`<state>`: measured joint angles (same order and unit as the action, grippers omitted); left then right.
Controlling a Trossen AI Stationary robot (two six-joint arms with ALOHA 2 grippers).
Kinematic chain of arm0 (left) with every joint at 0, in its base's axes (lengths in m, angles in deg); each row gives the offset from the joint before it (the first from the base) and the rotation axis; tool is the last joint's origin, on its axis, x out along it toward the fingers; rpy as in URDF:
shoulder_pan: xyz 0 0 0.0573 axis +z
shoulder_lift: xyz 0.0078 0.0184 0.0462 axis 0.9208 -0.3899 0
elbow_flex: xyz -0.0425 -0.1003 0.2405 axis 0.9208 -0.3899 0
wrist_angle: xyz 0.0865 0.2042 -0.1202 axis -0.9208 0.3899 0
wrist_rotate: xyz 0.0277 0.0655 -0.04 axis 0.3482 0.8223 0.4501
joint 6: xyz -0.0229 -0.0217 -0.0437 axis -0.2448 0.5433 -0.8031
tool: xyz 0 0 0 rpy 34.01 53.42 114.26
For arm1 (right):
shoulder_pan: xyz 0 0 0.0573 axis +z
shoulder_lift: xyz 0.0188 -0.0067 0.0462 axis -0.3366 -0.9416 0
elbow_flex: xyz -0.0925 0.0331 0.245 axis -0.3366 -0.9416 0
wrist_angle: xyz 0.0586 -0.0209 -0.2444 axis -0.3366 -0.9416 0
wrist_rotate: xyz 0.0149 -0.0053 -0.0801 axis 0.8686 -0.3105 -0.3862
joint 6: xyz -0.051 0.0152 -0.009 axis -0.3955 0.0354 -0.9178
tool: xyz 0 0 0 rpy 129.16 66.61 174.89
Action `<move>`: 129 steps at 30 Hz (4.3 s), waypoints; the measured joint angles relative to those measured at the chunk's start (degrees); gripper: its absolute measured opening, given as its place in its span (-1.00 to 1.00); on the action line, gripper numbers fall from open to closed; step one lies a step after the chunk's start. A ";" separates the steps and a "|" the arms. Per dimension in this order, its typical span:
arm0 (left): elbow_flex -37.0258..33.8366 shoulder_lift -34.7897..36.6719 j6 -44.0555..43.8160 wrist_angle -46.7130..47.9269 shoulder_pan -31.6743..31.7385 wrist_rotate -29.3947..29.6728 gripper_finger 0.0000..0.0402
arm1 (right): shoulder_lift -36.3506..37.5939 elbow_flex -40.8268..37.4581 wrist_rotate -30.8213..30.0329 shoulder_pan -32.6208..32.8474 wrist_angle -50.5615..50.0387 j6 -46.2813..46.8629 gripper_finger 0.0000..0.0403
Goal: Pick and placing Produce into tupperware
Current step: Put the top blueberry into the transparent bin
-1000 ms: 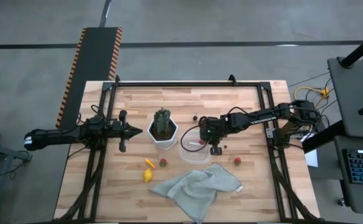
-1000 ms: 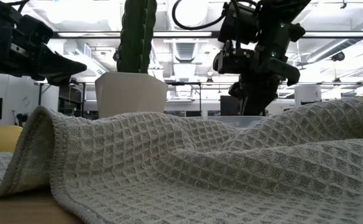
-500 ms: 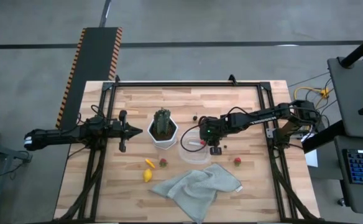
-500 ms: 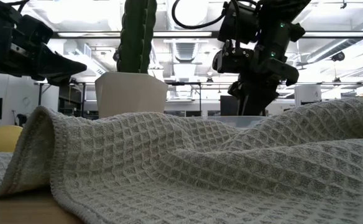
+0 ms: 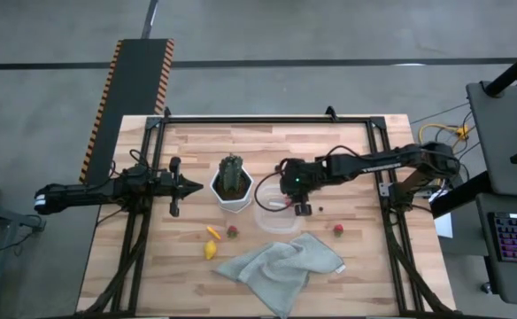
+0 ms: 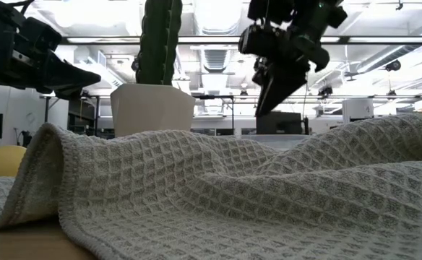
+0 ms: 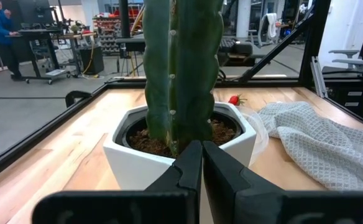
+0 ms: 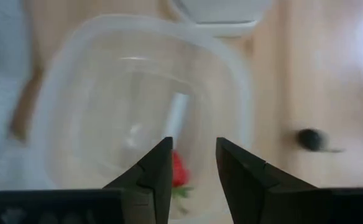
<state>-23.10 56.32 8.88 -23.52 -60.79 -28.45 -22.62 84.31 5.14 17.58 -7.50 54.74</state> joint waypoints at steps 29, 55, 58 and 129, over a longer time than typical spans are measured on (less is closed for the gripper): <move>0.00 -0.04 0.00 -0.02 0.00 0.02 -1.00 | 0.79 -9.19 0.56 -15.60 0.11 -4.72 -0.29; 0.00 -0.04 0.07 -0.02 -0.02 1.56 -1.00 | 0.62 -15.75 0.72 -17.35 6.19 -4.00 -0.21; 0.00 -0.04 0.07 -0.02 -0.02 1.57 -1.00 | 0.62 -15.89 0.75 -17.35 6.14 -4.00 -0.21; 0.00 -0.04 0.26 -0.04 0.00 2.63 -1.00 | -2.59 -19.38 0.60 -17.44 11.56 -4.33 -0.34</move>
<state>-23.10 56.28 9.15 -23.56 -60.79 -25.83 -25.21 64.93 5.74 0.14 4.06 50.41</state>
